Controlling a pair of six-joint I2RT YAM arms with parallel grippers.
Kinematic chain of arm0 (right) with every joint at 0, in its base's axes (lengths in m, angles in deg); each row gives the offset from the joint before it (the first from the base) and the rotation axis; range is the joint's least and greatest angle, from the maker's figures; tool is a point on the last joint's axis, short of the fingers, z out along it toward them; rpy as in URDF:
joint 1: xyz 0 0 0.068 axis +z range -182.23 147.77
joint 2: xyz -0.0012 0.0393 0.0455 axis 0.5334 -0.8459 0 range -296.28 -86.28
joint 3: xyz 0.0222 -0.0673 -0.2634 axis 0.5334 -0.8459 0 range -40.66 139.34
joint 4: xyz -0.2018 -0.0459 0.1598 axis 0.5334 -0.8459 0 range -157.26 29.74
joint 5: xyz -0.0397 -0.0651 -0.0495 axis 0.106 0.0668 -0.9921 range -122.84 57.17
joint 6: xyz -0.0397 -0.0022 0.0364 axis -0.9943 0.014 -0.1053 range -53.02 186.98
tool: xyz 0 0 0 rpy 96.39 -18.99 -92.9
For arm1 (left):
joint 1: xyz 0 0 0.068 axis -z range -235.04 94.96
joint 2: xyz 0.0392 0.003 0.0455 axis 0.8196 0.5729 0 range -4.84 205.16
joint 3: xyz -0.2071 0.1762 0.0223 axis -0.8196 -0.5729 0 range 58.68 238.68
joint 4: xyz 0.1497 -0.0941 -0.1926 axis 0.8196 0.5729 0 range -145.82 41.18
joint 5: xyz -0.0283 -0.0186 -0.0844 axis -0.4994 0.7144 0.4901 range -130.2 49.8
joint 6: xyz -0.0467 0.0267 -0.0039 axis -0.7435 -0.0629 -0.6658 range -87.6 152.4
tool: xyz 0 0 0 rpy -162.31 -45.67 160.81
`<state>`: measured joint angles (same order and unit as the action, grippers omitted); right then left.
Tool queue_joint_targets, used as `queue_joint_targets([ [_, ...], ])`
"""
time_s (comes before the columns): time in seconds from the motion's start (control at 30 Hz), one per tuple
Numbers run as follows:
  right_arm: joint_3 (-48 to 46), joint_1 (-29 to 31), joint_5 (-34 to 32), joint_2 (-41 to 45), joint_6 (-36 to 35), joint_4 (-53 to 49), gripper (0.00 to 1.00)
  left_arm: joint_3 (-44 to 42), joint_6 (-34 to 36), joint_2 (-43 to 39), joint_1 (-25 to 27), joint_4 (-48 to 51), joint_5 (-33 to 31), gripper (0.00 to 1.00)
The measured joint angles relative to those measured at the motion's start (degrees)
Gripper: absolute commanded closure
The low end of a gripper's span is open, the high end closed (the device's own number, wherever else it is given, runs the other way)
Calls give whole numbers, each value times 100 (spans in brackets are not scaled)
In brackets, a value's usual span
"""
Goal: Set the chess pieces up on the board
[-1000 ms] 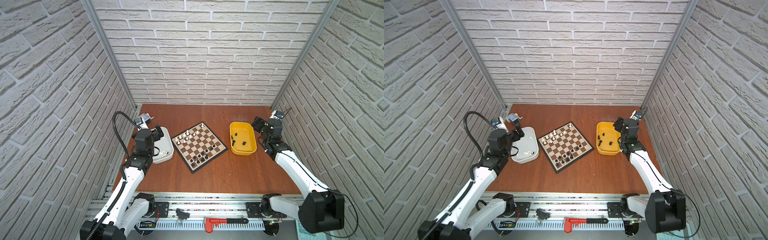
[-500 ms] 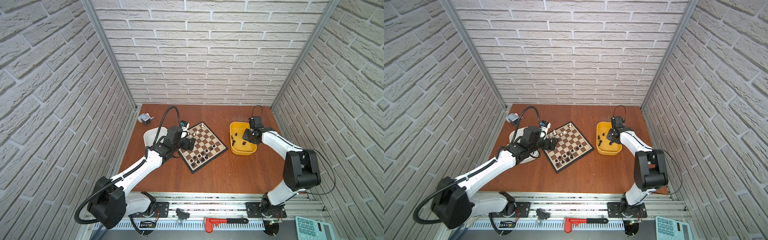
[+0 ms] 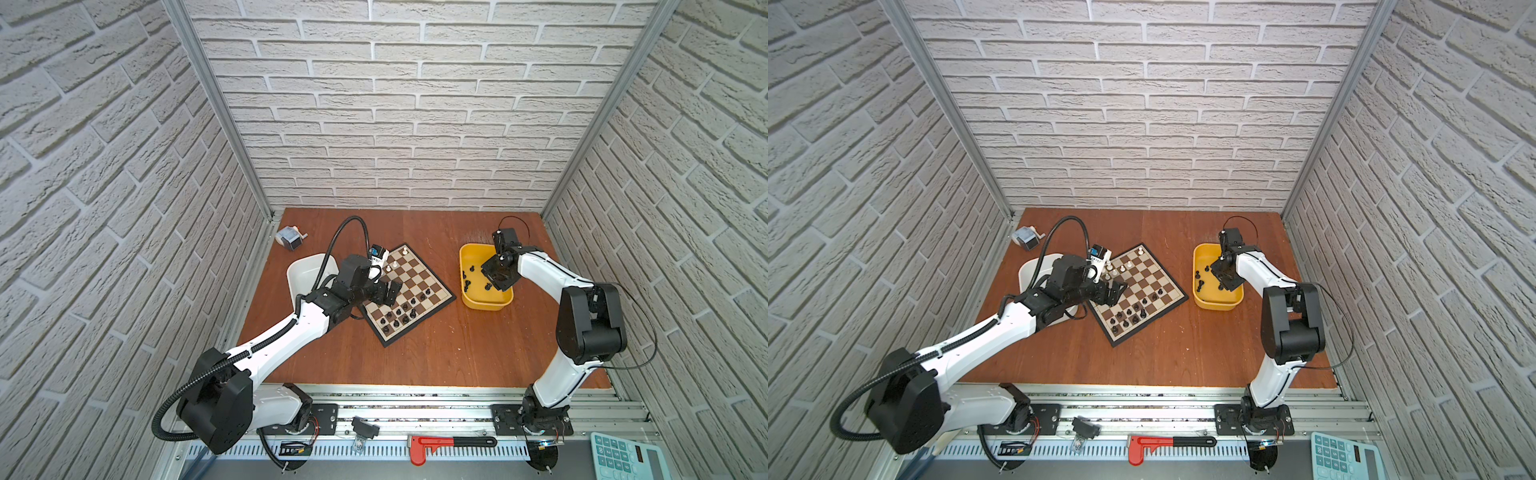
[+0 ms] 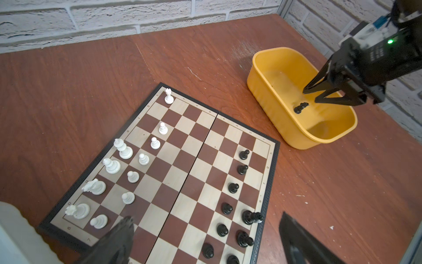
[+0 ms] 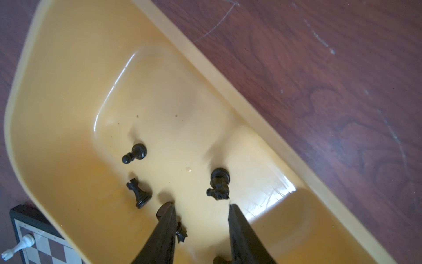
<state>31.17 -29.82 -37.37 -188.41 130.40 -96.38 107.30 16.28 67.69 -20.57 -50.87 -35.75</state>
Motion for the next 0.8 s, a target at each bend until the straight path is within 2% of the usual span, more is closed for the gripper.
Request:
queue_joint_targets([
  [0.27, -125, -83, 247, 0, 970, -116, 59, -98, -61, -105, 9, -173, 278, 2],
  [0.8, -122, -205, 496, -90, 1569, 11, 65, -225, -199, -369, 11, -520, 748, 2],
])
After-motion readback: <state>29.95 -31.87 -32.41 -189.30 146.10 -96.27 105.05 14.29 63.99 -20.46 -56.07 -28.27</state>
